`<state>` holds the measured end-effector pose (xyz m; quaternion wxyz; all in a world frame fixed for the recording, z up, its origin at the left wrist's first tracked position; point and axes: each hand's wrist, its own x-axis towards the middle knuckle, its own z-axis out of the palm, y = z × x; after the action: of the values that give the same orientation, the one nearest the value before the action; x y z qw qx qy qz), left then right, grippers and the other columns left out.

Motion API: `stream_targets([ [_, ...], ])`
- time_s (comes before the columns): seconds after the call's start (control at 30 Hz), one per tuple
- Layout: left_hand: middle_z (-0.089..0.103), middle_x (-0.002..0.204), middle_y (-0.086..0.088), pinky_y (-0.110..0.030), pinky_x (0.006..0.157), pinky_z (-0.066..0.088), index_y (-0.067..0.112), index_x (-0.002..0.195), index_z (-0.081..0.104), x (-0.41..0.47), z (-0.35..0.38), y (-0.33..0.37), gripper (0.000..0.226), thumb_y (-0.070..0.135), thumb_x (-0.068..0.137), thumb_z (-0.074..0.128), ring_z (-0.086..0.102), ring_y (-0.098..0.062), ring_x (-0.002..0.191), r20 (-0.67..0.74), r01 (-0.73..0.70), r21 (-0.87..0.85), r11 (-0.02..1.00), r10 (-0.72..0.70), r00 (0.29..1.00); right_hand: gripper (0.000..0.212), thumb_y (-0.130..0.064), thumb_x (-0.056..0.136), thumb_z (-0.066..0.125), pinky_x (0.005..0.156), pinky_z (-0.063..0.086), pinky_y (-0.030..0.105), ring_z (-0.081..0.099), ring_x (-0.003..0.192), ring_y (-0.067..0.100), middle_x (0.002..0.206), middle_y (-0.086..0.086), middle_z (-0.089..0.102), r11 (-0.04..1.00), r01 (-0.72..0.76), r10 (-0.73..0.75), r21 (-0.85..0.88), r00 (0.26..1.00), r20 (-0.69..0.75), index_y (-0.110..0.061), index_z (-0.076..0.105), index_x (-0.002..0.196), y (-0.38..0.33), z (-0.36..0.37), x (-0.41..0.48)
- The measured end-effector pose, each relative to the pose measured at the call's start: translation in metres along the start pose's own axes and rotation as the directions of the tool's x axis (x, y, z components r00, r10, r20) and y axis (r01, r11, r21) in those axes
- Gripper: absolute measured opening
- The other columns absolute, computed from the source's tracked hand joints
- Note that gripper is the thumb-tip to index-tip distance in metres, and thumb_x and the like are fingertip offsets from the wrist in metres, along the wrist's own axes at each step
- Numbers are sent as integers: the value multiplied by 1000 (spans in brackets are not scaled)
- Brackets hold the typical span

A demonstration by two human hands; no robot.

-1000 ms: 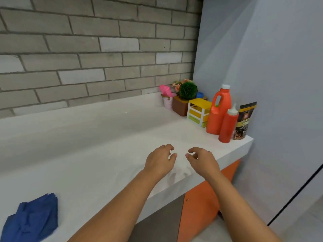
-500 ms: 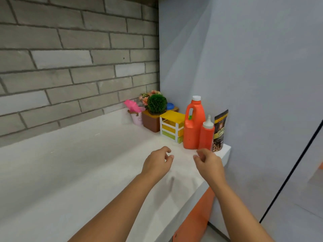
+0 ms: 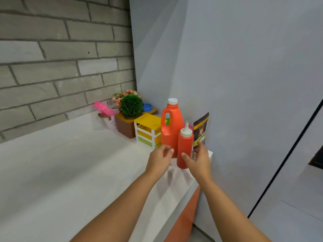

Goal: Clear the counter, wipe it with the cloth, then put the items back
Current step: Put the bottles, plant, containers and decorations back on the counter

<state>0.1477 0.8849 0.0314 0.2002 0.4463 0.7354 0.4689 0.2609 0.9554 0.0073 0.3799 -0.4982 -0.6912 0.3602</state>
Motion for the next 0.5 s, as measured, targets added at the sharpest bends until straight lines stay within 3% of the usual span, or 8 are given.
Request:
stream_targets([
  [0.07, 56, 111, 2, -1, 61, 38, 12, 121, 57, 6, 11, 3, 29, 25, 99, 42, 50, -7, 97, 23, 12, -63, 998, -11, 1000, 70, -30, 83, 67, 102, 43, 42, 45, 127, 26, 140, 9, 45, 1000, 10, -10, 11, 1000, 23, -15, 32, 142, 5, 2, 8],
  [0.1, 56, 113, 3, 0, 63, 37, 13, 123, 56, 7, 16, 3, 31, 25, 100, 39, 49, -6, 98, 39, 17, -96, 995, -14, 999, 68, -30, 84, 66, 102, 43, 41, 46, 126, 25, 139, 7, 46, 999, 17, -18, 28, 999, 40, -16, 33, 142, 8, 3, 11],
  [0.2, 56, 126, 3, -18, 92, 41, 21, 131, 51, 14, 30, 1, 36, 31, 101, 34, 50, -8, 111, 65, 35, -182, 983, -24, 998, 60, -25, 88, 63, 103, 41, 34, 47, 126, 21, 139, 3, 47, 993, 42, -52, 109, 994, 93, -19, 35, 141, 14, 3, 18],
  [0.27, 55, 130, 3, -29, 102, 41, 27, 134, 48, 18, 37, -2, 38, 35, 100, 33, 51, -13, 120, 80, 45, -218, 975, -28, 996, 58, -24, 89, 61, 100, 42, 29, 50, 124, 19, 136, 0, 50, 988, 59, -77, 144, 990, 119, -21, 35, 141, 19, 3, 20],
  [0.5, 59, 124, 1, -30, 97, 45, 24, 129, 54, 23, 41, -2, 34, 33, 98, 40, 55, -17, 114, 41, 71, -227, 971, -63, 997, 56, -21, 91, 58, 98, 43, 26, 51, 119, 15, 136, -2, 49, 968, 96, -135, 233, 978, 158, -25, 34, 142, 27, 4, 20],
])
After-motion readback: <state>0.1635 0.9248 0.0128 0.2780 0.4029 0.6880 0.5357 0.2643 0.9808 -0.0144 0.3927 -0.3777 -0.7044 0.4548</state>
